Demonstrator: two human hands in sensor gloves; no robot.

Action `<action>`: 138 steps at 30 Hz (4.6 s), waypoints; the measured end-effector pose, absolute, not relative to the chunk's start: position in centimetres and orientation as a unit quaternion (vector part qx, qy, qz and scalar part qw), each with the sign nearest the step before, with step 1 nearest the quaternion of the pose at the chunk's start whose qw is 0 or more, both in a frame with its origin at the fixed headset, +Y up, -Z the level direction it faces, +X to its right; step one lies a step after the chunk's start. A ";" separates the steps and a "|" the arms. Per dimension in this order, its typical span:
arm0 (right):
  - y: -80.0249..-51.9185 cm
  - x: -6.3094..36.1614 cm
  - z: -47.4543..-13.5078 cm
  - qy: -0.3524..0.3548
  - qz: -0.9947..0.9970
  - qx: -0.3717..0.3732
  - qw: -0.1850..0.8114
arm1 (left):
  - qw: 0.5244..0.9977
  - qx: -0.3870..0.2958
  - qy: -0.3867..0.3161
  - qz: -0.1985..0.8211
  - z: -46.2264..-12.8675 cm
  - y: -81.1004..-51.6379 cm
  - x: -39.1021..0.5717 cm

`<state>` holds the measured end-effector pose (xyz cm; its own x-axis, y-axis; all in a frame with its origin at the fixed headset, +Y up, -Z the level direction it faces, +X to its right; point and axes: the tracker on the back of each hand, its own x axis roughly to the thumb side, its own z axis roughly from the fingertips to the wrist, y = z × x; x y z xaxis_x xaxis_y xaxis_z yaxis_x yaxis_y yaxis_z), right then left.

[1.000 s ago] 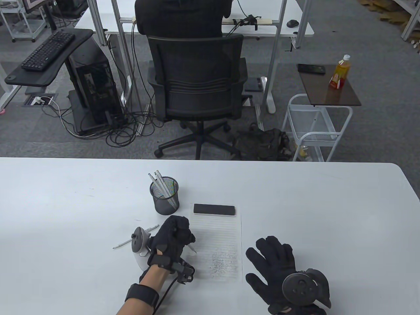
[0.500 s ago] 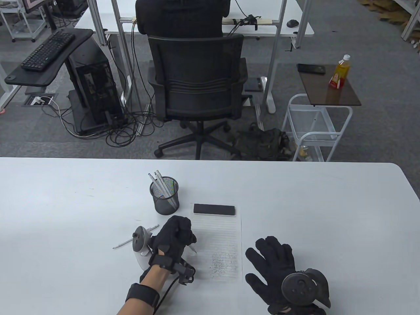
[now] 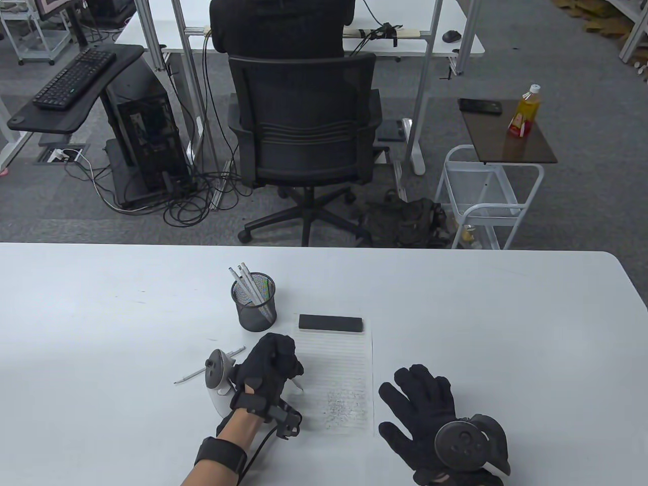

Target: Press to extend mechanical pencil leads

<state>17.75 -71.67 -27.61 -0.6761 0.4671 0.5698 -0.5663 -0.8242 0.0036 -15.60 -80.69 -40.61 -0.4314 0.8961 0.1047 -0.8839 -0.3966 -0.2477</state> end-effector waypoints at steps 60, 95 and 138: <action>-71.7 17.5 -27.4 -0.074 0.909 0.296 0.284 | 0.974 -0.073 -0.158 -0.143 -39.3 -76.0 -16.0; -71.5 17.6 -27.5 -0.072 0.909 0.291 0.288 | 0.970 -0.007 0.111 0.216 -46.5 -67.8 -25.7; -71.7 18.3 -28.0 -0.066 0.916 0.279 0.282 | 0.865 0.062 0.156 0.473 -50.8 -68.4 -26.5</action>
<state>18.34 -71.74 -27.95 -0.6853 0.4804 0.5474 -0.5539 -0.8318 0.0365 -26.52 -68.40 -50.76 0.5042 0.8374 -0.2112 -0.7987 0.5451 0.2547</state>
